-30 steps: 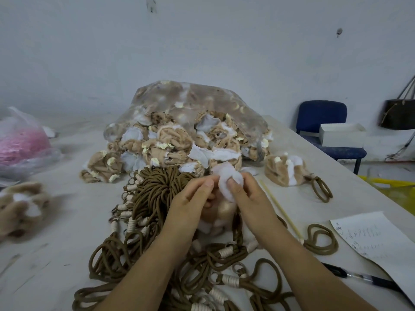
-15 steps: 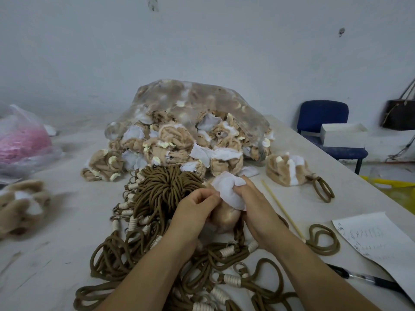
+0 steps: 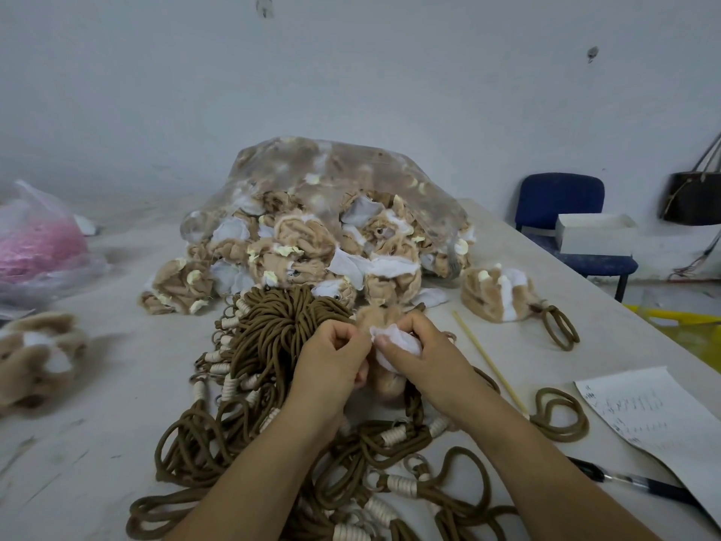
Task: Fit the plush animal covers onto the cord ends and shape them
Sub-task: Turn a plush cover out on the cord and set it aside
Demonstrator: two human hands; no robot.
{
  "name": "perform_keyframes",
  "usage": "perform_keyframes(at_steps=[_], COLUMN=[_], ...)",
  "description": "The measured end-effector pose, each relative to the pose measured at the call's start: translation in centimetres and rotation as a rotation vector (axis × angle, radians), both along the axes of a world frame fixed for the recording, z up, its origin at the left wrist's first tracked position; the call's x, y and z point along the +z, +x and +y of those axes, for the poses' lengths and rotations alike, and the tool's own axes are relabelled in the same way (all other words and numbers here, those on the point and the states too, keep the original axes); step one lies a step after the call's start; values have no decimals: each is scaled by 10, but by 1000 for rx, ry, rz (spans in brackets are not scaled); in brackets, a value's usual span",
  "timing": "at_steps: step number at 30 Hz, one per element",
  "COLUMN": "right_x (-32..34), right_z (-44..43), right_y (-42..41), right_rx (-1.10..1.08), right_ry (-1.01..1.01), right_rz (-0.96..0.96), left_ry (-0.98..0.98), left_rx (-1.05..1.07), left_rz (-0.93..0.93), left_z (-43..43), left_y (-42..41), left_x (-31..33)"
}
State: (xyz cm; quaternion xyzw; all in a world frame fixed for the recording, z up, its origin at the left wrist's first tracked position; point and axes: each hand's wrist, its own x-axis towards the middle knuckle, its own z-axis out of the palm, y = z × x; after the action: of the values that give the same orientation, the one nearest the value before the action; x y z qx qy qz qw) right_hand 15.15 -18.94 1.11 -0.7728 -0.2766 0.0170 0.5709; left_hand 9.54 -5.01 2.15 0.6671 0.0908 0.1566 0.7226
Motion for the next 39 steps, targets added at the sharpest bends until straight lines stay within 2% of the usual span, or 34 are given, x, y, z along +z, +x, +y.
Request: perform_keyframes(at_steps=[2, 5, 9, 13, 16, 18, 21, 23, 27, 30, 32, 34, 36, 39], right_x=[1, 3, 7, 7, 7, 12, 18, 19, 20, 18, 17, 16, 15, 11], right_z=[0, -1, -3, -2, -1, -1, -2, -4, -6, -7, -8, -10, -9, -3], right_y=[1, 2, 2, 0, -2, -4, -6, -6, -7, -9, -9, -8, -7, -6], right_rx=[6, 18, 4, -151, -184, -147, -52, -10, 113, 212, 204, 163, 93, -7], right_ry=[-3, 54, -88, -186, -150, -66, 217, 350, 405, 282, 205, 139, 122, 146], right_rz=[-11, 37, 84, 43, 121, 292, 599, 681, 685, 578, 506, 440, 404, 435], left_ry=[111, 396, 746, 896, 797, 693, 563, 464, 345, 268, 258, 323, 469, 629], left_rx=[48, 105, 63, -5, 0, -18, -8, -22, -32, -34, -43, -69, -95, -93], left_rz=[-5, -64, -218, -286, -222, -158, -112, -103, -91, -93, -107, -119, -135, -155], left_z=[-1, -3, -5, -10, -8, -6, -7, -7, -5, -3, -2, -1, -3, -5], left_y=[0, -4, -8, -6, -5, -4, -3, -3, -2, -3, -3, -4, -5, -3], left_x=[1, 2, 3, 1, -2, -4, -9, -9, -7, -7, -6, -6, -7, -7])
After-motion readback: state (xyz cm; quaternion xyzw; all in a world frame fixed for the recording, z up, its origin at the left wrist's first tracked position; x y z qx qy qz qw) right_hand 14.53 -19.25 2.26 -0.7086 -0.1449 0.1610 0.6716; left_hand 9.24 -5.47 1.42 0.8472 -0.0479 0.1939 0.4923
